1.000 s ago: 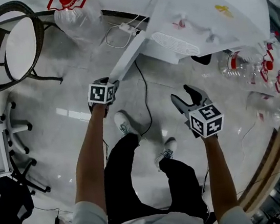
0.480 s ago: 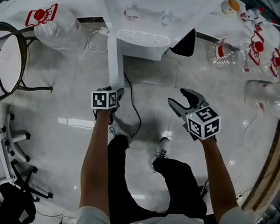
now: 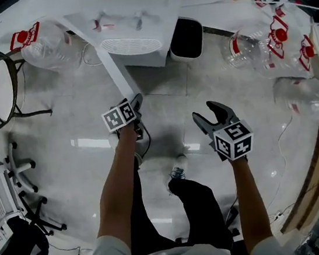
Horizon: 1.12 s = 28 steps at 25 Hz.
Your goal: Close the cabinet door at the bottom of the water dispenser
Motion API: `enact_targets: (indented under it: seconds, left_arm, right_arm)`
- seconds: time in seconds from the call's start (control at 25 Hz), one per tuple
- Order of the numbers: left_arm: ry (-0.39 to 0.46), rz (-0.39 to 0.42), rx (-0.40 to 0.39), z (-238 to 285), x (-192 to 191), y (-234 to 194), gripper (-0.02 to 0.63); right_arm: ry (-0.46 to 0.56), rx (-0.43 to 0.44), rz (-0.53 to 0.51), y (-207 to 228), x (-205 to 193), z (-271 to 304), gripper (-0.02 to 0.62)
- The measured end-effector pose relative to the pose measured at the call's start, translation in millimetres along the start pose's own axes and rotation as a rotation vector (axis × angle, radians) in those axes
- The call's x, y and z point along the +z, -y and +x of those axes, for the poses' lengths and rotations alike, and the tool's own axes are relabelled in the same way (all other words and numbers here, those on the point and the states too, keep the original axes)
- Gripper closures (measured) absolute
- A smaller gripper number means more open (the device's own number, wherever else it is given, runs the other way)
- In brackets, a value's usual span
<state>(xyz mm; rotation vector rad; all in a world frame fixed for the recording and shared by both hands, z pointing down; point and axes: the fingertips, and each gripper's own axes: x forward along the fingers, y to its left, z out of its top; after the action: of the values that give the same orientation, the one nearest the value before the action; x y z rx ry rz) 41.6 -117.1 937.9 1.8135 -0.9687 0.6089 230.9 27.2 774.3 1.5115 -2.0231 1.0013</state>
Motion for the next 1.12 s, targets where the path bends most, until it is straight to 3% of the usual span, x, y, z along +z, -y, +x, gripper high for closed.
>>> enact_targets:
  seconds: [0.12,0.32,0.68,0.92,1.0,1.12]
  left_arm:
    - [0.012,-0.030,-0.026,10,-1,23,0.319]
    - [-0.018,-0.013,-0.065,32,4,52,0.354]
    - [-0.027,-0.090,-0.154,82,27,96,0.328]
    - [0.071,-0.243,-0.307,107,57,139,0.339]
    - [0.098,-0.255,-0.340,114,67,146,0.344]
    - [0.118,-0.246,-0.383,114,79,154,0.414]
  right_arm:
    - [0.003,0.000,0.026,12,-6,-7,0.319]
    - [-0.001,-0.001,0.043,25,-15,-10,0.321]
    - [0.022,-0.061,0.107,51,-26,-18,0.321]
    - [0.035,-0.112,0.153,65,-38,-34,0.321]
    - [0.034,-0.127,0.162,69,-44,-41,0.321]
    - [0.022,-0.146,0.181,73,-55,-54,0.321]
